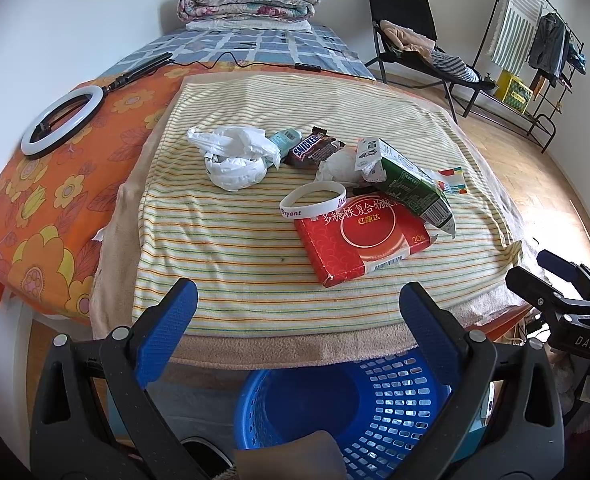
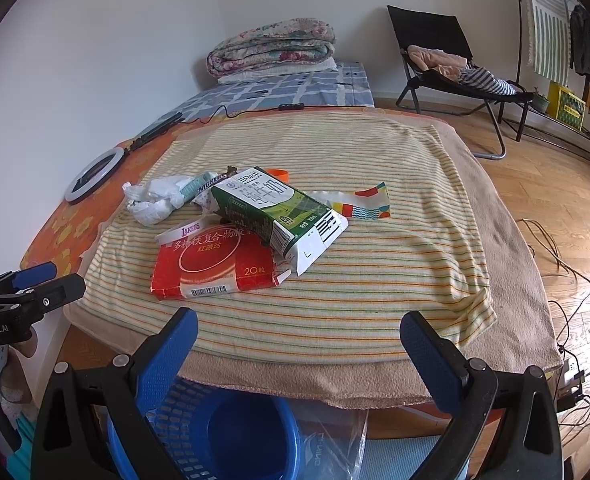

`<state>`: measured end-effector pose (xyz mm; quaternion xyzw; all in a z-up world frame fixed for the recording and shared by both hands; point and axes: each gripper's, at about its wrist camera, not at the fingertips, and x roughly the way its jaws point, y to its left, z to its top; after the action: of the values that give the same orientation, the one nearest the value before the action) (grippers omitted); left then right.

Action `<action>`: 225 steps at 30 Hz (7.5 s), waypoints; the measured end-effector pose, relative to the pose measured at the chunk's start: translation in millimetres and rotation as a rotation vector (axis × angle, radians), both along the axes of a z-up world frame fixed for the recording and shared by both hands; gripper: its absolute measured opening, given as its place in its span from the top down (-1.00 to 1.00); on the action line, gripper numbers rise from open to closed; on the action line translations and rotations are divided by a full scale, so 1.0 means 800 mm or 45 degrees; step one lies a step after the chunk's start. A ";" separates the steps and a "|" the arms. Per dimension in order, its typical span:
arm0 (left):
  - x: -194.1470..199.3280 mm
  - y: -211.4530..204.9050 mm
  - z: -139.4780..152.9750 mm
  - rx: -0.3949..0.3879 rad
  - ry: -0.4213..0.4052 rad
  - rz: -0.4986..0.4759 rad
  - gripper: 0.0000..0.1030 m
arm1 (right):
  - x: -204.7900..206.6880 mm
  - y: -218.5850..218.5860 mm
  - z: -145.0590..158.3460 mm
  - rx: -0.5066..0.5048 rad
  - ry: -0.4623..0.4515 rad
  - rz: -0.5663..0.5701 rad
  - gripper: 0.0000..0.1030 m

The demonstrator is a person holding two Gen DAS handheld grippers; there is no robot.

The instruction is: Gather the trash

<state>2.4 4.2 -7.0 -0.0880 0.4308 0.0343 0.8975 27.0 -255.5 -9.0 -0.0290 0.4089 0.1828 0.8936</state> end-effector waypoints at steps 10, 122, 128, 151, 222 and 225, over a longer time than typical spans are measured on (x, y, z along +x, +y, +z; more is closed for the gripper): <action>0.001 0.000 -0.001 0.000 0.001 0.000 -0.99 | -0.001 -0.001 -0.005 -0.002 0.006 0.001 -0.98; 0.210 0.124 -0.073 -0.151 0.177 0.205 -0.08 | 0.213 0.068 -0.034 -0.006 0.138 0.179 0.18; 0.208 0.125 -0.072 -0.151 0.174 0.206 -0.07 | 0.231 0.042 -0.026 0.089 0.162 0.114 0.27; 0.209 0.127 -0.074 -0.158 0.179 0.215 -0.07 | 0.269 -0.023 -0.015 0.257 0.238 -0.048 -0.17; -0.139 -0.040 -0.081 -0.178 0.236 -0.210 -0.06 | -0.133 0.021 -0.057 -0.001 0.340 0.413 0.40; -0.138 -0.040 -0.091 -0.181 0.262 -0.209 -0.06 | -0.133 0.023 -0.069 -0.024 0.356 0.412 0.40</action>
<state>-108.2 -28.0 -79.5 -0.1118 0.5276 -0.0609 0.8399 -79.1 -237.3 -64.5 -0.0771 0.5206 0.3221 0.7870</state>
